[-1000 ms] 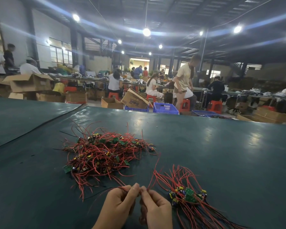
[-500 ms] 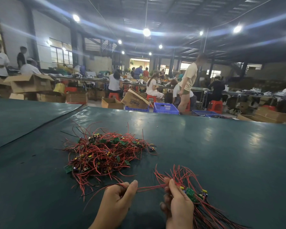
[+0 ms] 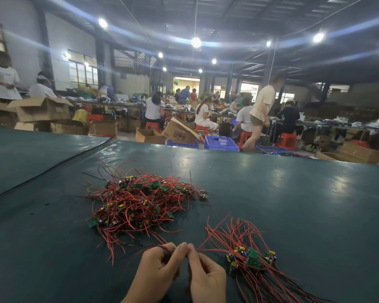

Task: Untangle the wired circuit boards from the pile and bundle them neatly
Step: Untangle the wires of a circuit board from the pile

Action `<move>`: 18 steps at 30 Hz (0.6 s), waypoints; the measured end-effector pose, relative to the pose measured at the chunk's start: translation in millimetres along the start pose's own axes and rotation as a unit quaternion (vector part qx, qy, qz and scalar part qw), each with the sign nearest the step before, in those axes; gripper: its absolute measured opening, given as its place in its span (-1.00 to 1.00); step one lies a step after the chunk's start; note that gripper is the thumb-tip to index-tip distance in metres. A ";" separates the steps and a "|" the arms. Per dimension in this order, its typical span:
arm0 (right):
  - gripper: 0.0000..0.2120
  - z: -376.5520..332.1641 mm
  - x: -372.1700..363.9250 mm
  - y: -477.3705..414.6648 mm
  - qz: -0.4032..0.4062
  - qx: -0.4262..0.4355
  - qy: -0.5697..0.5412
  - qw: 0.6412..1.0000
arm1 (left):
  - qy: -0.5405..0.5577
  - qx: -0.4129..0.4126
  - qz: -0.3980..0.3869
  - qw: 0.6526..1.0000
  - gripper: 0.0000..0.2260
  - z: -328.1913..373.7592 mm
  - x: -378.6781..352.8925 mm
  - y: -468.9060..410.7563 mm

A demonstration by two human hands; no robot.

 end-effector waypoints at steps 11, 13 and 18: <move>-0.78 0.1 43.3 -27.7 0.157 -0.097 -0.103 0.977 | -0.041 -0.039 0.009 0.998 -0.48 7.2 7.8 0.0; -0.79 -3.0 48.3 -31.7 0.170 -0.094 -0.134 0.972 | -0.036 -0.040 0.010 0.999 -0.49 8.2 8.1 -0.4; -0.78 -6.9 48.7 -35.4 0.156 -0.063 -0.196 0.966 | 0.008 0.002 0.010 1.000 -0.50 10.6 9.4 -1.4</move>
Point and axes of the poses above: each hand's wrist, its own y-axis away from the middle knuckle, its own x-axis out of the back of the hand, z = x × y, the point moved 4 cm from there along -y, towards the middle knuckle, and after that the axes turned 9 degrees about x, right-handed, at the moved point
